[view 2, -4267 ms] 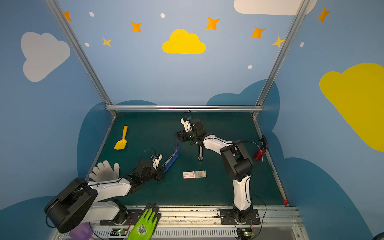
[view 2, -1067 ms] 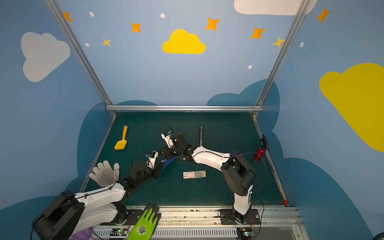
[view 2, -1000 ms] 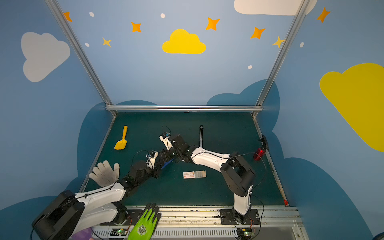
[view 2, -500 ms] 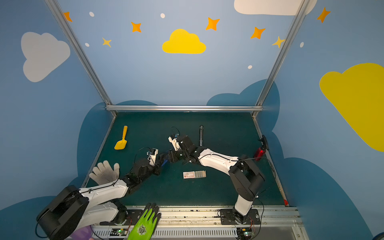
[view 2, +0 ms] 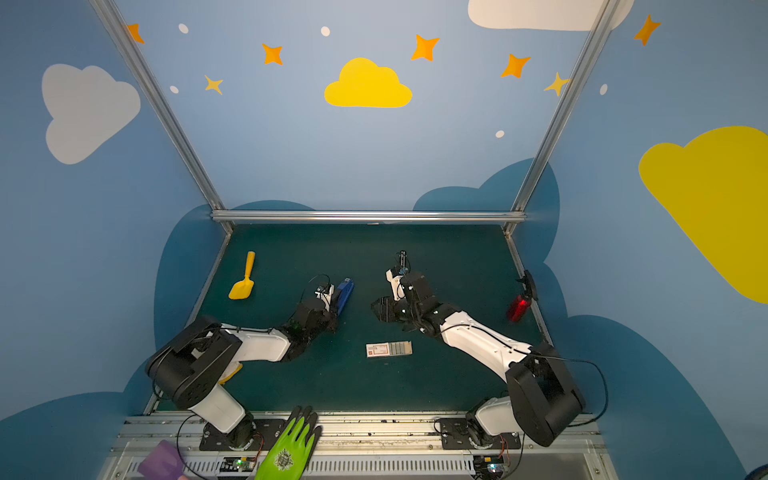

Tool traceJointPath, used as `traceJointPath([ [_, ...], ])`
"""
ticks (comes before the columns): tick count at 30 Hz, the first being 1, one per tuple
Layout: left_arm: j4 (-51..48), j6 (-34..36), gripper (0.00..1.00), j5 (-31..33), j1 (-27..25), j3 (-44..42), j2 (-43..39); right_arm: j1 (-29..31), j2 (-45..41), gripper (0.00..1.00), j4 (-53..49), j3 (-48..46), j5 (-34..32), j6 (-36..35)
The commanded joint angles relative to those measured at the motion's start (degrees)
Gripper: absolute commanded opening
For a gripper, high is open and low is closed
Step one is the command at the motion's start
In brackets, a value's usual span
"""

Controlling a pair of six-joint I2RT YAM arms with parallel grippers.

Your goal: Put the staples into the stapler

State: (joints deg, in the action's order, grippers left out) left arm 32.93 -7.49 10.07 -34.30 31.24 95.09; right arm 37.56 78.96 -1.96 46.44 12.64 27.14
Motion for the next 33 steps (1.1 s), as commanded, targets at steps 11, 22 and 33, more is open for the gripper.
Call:
traceJointPath([
  [11,-18.2,-5.1,0.41,0.9,-2.5,-0.1,-9.5,-1.4,0.3,0.62,-0.5,0.1,0.8,0.4],
  [22,-52.4,-11.1,0.60,-2.5,-0.6,20.0,-12.2,-1.8,-1.2,0.62,-4.3,0.9,6.7,-0.6],
  [33,-76.3,-8.3,0.59,-6.0,0.9,43.5,6.4,-1.9,-4.2,0.62,-5.3,-0.9,6.2,-0.4],
])
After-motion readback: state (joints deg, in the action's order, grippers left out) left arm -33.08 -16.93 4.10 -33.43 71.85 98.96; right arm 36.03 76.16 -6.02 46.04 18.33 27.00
